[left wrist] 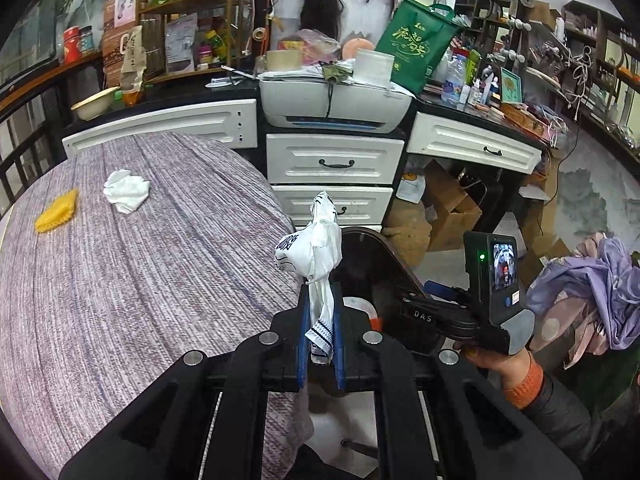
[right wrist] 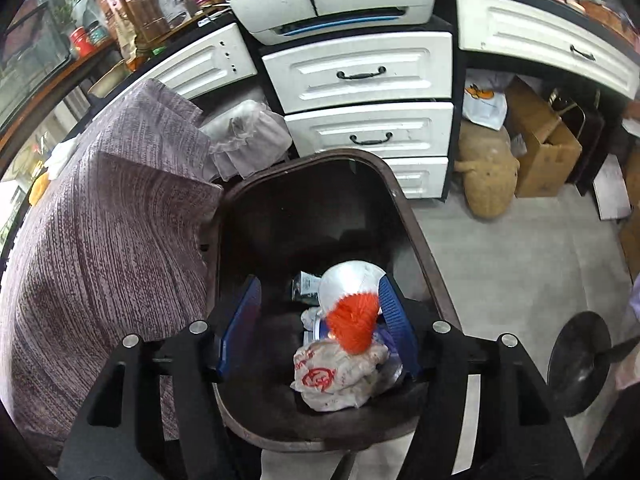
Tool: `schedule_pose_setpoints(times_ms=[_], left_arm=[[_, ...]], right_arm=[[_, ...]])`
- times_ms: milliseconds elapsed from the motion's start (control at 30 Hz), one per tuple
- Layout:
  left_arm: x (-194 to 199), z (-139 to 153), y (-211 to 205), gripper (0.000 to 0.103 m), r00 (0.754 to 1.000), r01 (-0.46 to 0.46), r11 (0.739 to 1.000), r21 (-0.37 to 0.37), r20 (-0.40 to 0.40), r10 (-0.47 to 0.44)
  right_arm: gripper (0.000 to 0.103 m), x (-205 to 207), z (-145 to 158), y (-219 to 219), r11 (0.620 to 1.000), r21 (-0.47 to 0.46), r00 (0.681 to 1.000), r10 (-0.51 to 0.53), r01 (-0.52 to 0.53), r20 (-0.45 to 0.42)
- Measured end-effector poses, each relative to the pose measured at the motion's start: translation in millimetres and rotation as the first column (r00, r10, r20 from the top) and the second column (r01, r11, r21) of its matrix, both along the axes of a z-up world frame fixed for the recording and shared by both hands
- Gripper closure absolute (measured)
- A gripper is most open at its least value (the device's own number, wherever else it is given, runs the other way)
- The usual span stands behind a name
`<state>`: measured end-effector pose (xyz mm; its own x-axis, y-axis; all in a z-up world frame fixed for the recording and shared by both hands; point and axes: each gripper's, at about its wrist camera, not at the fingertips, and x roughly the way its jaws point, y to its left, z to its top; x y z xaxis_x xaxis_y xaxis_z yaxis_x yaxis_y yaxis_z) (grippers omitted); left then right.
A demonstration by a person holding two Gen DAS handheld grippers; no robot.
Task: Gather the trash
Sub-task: 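Carry net and wrapper to the black bin and open the right tool to drop the net, then lower the white wrapper into the black bin and open the left tool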
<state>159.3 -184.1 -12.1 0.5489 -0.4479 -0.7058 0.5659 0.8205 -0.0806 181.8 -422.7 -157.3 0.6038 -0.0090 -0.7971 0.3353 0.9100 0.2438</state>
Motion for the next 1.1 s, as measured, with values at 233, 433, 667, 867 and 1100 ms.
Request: schedule_pose_setpoints(times_ms=[233, 433, 667, 867, 1100], left_arm=[[-4, -9, -20, 0.093, 0.999, 0.041, 0.999, 0.010, -0.024, -0.041], [-5, -19, -40, 0.093, 0.996, 0.077, 0.997, 0.030, -0.040, -0.076], [-8, -37, -70, 0.093, 0.988, 0.136, 0.989, 0.060, -0.078, -0.131], [-3, -59, -93, 0.093, 0.982, 0.155, 0.984, 0.090, -0.122, -0.144], [7, -83, -113, 0.093, 0.968, 0.181, 0.977, 0.111, -0.194, -0.157]], right_arm=[[0.036, -23, 11, -6, 0.999, 0.028, 0.999, -0.025, 0.024, 0.034], [0.031, -43, 25, -12, 0.999, -0.006, 0.996, -0.048, 0.048, 0.073], [0.030, -62, 36, -29, 0.995, -0.034, 0.991, -0.088, 0.092, 0.104], [0.030, -73, 40, -47, 0.990, -0.035, 0.984, -0.135, 0.140, 0.120], [0.030, -81, 36, -60, 0.982, -0.033, 0.977, -0.183, 0.187, 0.106]])
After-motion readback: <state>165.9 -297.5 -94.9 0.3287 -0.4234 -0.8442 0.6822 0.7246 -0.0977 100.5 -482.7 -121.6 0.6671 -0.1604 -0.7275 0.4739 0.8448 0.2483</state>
